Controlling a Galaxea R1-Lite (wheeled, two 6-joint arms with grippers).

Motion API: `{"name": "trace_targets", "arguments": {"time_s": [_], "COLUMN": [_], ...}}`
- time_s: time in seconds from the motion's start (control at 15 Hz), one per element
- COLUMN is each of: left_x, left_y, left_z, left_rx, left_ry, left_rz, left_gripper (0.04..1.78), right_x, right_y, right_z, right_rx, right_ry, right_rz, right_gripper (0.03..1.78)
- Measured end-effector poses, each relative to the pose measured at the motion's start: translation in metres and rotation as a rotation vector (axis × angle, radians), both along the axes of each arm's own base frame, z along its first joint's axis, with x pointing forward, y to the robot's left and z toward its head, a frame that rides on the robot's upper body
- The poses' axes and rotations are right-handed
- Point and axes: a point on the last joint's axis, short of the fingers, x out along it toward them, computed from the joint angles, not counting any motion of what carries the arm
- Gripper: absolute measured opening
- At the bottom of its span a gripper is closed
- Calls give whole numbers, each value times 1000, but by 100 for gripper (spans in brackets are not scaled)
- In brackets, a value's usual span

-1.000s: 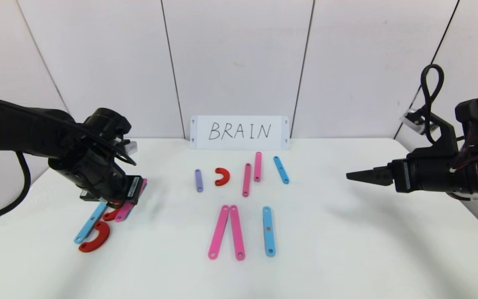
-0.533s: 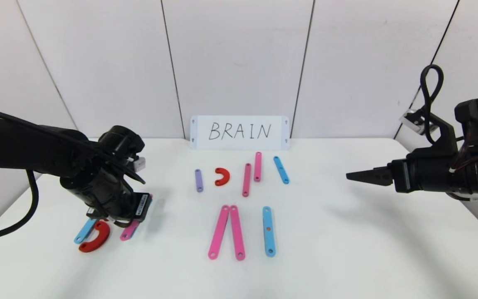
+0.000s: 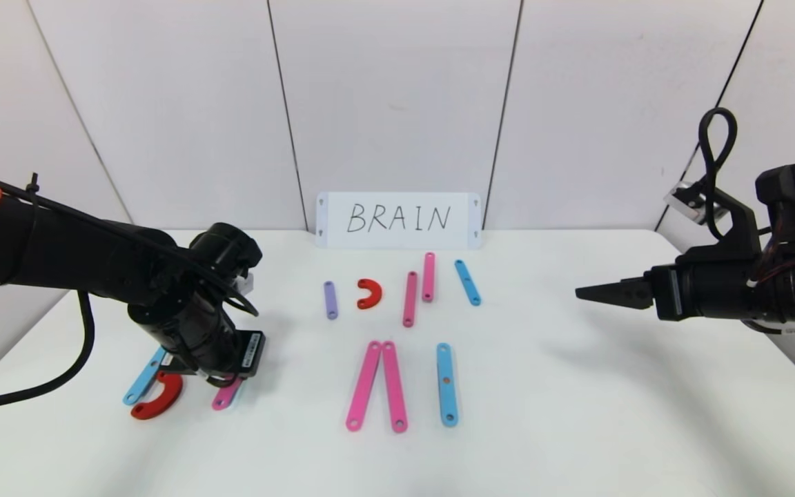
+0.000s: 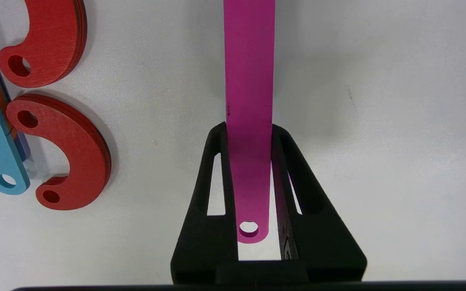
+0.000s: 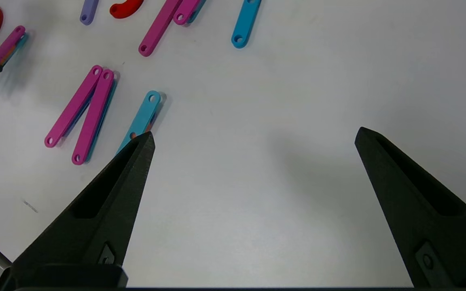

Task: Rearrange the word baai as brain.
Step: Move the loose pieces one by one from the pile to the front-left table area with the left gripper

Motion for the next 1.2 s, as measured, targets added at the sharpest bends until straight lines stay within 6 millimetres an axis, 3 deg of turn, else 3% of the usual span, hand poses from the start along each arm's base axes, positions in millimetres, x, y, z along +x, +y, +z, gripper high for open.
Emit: {"name": "trace_targets", "arguments": {"time_s": [0.2,0.33,0.67,0.87,1.0,1.2], "left_x": [2,2,2,3,5,12], "left_y": [-1,-1,-1,-4,-6,-9], "left_z": [-1,-2,-3,2,9,29], "left_rx": [0,0,-1,-9,-19,-40], "left_ry": [2,4,9,-8,-35,-113], "left_rz": [-2,-3,-3,-11,-13,-20], "left_gripper": [35,49,128,163,173,175], "right_x": [0,0,-1,-1,-1,-1], "right_y": [1,1,2,2,2,2], "right_z": [-1,-1,-1,-1,-1,-1], "right_rx": [0,-1,-2,-2,-2,-3], "right_ry": [3,2,3,3,3,3], "right_rz": [3,5,8,8,8,8], "right_gripper": [174,174,174,174,174,174]}}
